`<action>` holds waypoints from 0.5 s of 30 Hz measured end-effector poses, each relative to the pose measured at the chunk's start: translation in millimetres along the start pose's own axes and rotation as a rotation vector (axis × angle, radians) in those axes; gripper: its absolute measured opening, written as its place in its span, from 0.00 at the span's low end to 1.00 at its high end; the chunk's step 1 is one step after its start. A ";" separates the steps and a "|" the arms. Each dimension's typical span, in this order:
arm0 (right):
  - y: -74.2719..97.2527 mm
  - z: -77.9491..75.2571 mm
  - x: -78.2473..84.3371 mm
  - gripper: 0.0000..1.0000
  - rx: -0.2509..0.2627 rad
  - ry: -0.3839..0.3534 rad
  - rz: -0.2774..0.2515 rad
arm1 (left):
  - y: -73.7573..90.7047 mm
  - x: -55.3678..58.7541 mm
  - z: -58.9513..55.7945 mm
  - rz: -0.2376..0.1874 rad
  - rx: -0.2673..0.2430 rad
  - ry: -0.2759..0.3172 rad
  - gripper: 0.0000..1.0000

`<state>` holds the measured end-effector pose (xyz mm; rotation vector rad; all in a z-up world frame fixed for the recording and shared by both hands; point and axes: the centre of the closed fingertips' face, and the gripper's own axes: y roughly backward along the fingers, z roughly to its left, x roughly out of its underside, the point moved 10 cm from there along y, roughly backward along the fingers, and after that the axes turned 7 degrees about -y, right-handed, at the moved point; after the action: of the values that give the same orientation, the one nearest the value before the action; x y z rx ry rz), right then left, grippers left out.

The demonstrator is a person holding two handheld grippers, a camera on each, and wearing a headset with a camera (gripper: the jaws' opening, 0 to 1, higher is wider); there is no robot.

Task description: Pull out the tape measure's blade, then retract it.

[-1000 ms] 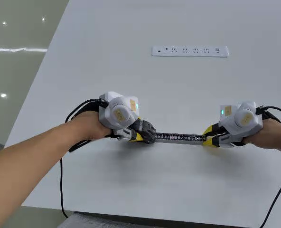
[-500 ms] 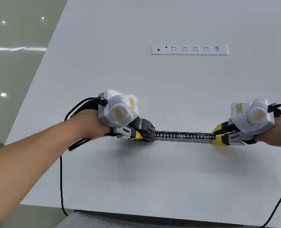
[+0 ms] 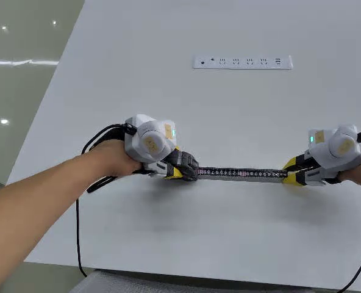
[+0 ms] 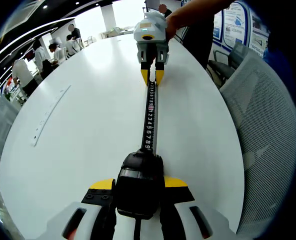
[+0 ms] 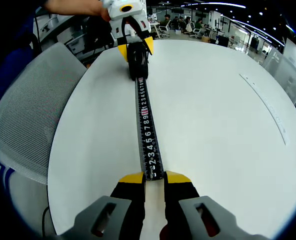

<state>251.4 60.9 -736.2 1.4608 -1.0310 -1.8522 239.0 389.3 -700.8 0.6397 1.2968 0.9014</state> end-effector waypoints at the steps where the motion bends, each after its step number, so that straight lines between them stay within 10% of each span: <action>1: 0.5 -0.4 0.9 0.09 0.000 -0.002 0.000 | -0.1 0.1 0.1 -0.001 0.000 0.000 0.30; 15: 7.6 -3.2 10.9 0.09 0.006 -0.016 0.004 | -0.3 0.6 0.6 -0.001 0.000 0.002 0.30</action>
<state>251.5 47.3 -736.1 1.4494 -1.0474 -1.8622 239.6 389.7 -701.2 0.6379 1.2988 0.9014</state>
